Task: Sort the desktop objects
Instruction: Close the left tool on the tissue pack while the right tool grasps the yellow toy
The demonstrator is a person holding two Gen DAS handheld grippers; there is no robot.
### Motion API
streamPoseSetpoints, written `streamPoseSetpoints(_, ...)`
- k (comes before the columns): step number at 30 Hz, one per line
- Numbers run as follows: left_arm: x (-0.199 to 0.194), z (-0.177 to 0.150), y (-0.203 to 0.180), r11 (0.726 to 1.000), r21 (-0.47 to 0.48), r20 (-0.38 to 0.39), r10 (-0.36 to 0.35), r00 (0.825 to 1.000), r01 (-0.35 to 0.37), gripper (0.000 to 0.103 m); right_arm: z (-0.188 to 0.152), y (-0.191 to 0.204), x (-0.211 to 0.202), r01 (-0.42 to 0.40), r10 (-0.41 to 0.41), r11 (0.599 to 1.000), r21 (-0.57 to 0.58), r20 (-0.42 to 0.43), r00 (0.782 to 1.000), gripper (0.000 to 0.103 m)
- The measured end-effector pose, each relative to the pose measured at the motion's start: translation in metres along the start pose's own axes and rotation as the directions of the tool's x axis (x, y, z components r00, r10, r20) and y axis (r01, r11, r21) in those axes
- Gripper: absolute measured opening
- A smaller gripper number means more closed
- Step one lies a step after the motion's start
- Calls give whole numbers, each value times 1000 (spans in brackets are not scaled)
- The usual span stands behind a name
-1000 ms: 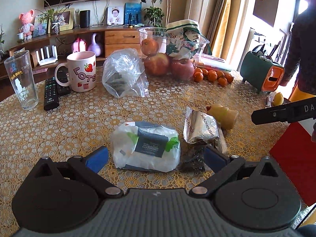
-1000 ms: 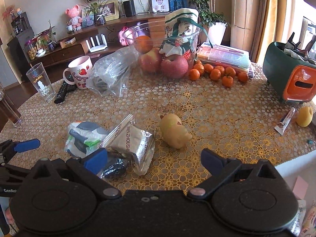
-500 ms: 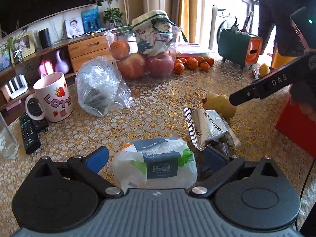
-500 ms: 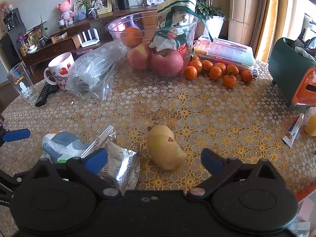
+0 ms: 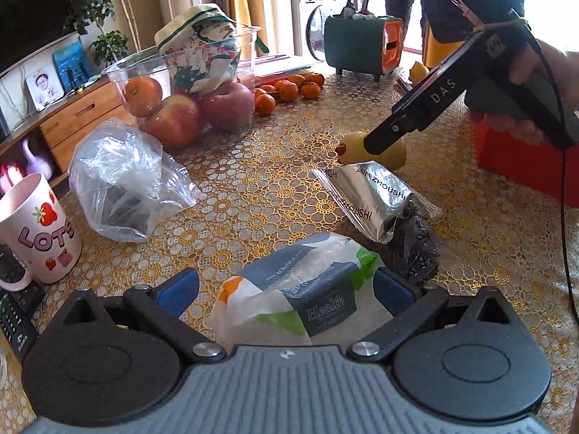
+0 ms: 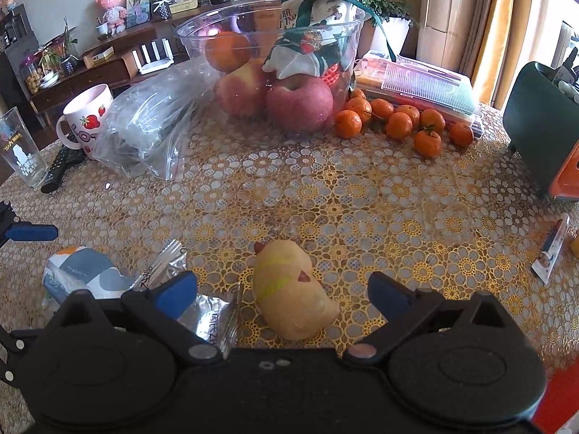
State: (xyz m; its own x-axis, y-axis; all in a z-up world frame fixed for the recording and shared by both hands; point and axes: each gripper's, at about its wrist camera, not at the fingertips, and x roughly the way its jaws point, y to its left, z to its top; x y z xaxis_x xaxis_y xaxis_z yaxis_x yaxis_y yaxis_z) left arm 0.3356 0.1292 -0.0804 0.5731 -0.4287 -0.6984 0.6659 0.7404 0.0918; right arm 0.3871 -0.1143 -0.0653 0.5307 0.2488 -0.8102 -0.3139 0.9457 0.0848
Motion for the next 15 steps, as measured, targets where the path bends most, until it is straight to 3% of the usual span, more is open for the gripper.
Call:
streamPoseSetpoints(4,15,-2,2,999,27,-24,-37,999,37,103,3,0,13,14,-14,1000,0,-13,1000,100)
streamPoseSetpoints(8,22,-6,2,996,4,-27,-86,996,87,103,2,-1,23,18,-18,1000,9,-32,999,99)
streamPoseSetpoints(15,23,-13,-7,993,-31,-13,-114,993,113,103,-2,-4,29,8,-6,998,54,-42,999,93)
